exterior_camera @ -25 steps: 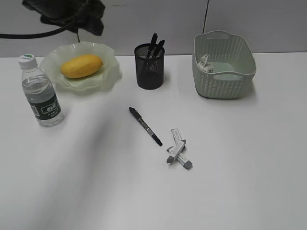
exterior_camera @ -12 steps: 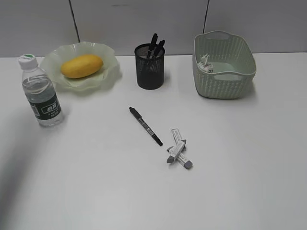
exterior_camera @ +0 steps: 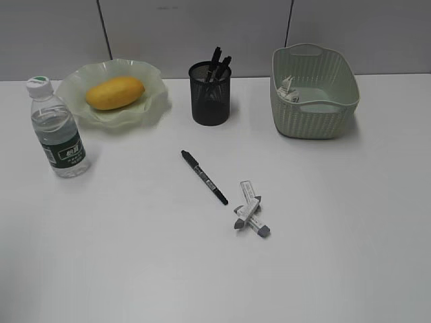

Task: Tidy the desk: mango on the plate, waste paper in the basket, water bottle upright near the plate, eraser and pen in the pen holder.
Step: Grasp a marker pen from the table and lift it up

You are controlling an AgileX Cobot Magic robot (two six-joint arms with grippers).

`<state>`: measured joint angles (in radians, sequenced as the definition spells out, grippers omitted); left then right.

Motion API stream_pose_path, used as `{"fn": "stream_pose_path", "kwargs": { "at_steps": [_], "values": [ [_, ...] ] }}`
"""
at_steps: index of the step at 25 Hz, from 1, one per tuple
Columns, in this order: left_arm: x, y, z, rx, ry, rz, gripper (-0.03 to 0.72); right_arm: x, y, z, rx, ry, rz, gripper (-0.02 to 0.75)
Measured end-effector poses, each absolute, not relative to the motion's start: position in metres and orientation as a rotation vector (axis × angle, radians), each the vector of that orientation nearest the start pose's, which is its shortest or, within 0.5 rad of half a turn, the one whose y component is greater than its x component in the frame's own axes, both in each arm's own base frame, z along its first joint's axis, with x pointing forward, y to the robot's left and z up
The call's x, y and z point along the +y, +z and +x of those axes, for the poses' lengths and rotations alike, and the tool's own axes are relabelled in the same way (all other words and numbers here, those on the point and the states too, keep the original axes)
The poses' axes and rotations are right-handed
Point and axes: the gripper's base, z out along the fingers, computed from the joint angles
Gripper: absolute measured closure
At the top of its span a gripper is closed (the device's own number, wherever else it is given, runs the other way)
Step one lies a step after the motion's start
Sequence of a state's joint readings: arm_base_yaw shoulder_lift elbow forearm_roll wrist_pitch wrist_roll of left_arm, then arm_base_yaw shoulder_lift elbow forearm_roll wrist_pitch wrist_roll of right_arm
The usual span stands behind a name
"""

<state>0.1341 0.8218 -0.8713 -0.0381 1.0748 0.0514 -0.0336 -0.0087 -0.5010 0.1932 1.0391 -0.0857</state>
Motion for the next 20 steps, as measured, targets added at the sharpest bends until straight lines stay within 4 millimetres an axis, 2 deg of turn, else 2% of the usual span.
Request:
{"fn": "stream_pose_path", "kwargs": {
  "at_steps": [4,9,13,20],
  "values": [
    [0.005,0.317,0.09,2.373,-0.031,-0.118,0.228,0.015,0.28,-0.006,2.001,0.153,-0.06,0.363],
    [-0.001,0.293,0.059,2.27,-0.042,-0.116,0.23,0.015,0.28,-0.006,2.001,0.153,-0.06,0.363],
    [-0.004,0.298,0.044,2.123,-0.05,-0.101,0.23,0.015,0.28,-0.006,2.001,0.153,-0.06,0.363],
    [-0.011,0.302,0.022,1.97,-0.111,-0.085,0.23,0.015,0.28,-0.006,2.001,0.153,-0.06,0.363]
  ]
}}
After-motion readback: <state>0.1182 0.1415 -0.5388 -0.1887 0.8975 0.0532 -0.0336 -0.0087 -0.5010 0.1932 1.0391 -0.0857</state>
